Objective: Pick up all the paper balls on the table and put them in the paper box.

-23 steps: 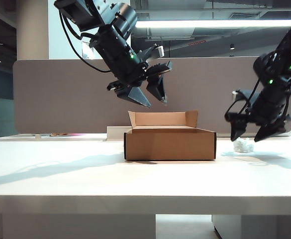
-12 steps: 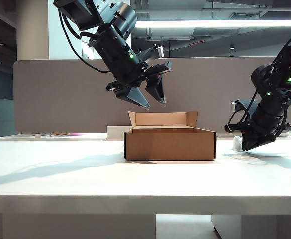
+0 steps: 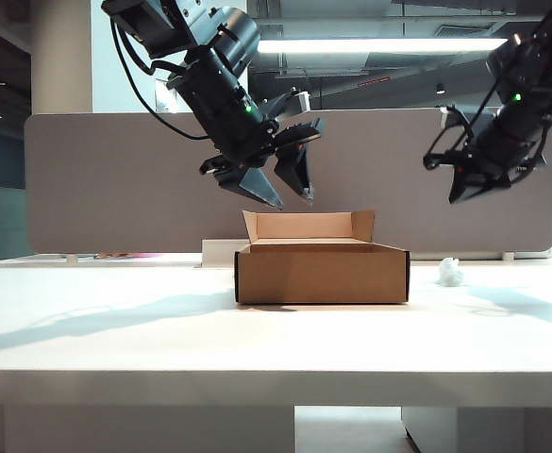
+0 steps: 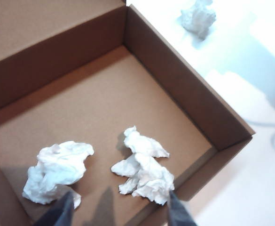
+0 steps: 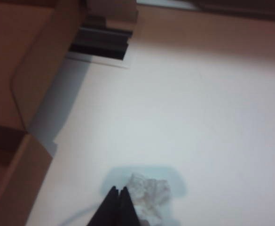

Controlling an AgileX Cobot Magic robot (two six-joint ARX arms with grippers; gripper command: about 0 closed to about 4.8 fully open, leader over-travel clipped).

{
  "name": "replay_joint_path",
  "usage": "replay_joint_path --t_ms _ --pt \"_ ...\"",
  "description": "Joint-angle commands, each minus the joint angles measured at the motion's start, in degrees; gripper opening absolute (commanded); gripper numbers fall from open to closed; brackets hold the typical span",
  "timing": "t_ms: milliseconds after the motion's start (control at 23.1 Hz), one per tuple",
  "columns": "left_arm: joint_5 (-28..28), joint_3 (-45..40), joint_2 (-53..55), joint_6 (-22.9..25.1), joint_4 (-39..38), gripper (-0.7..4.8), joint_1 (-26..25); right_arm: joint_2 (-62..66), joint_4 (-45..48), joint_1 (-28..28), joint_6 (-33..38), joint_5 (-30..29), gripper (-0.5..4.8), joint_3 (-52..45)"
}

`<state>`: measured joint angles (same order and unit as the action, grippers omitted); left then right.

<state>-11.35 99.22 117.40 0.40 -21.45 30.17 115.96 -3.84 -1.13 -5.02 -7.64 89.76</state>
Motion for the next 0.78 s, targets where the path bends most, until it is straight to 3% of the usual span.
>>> replay_joint_path --t_ms 43,173,260,520,779 --pt "-0.22 0.15 -0.35 0.07 0.11 2.47 0.09 0.11 0.17 -1.03 0.07 -0.39 1.41 0.11" --pt "0.15 0.15 -0.37 0.22 0.11 2.47 0.04 1.73 0.68 -1.97 0.07 0.22 3.50 0.11" --pt "0.20 0.15 -0.37 0.24 0.02 2.47 0.02 2.91 1.22 -2.10 0.07 0.55 4.06 0.11" --pt "0.22 0.15 -0.52 0.26 -0.22 2.47 0.02 8.26 6.58 -1.97 0.07 6.69 4.34 0.11" --pt "0.24 0.15 -0.52 0.31 -0.33 2.47 0.02 12.26 8.90 -1.97 0.50 6.67 4.16 0.11"
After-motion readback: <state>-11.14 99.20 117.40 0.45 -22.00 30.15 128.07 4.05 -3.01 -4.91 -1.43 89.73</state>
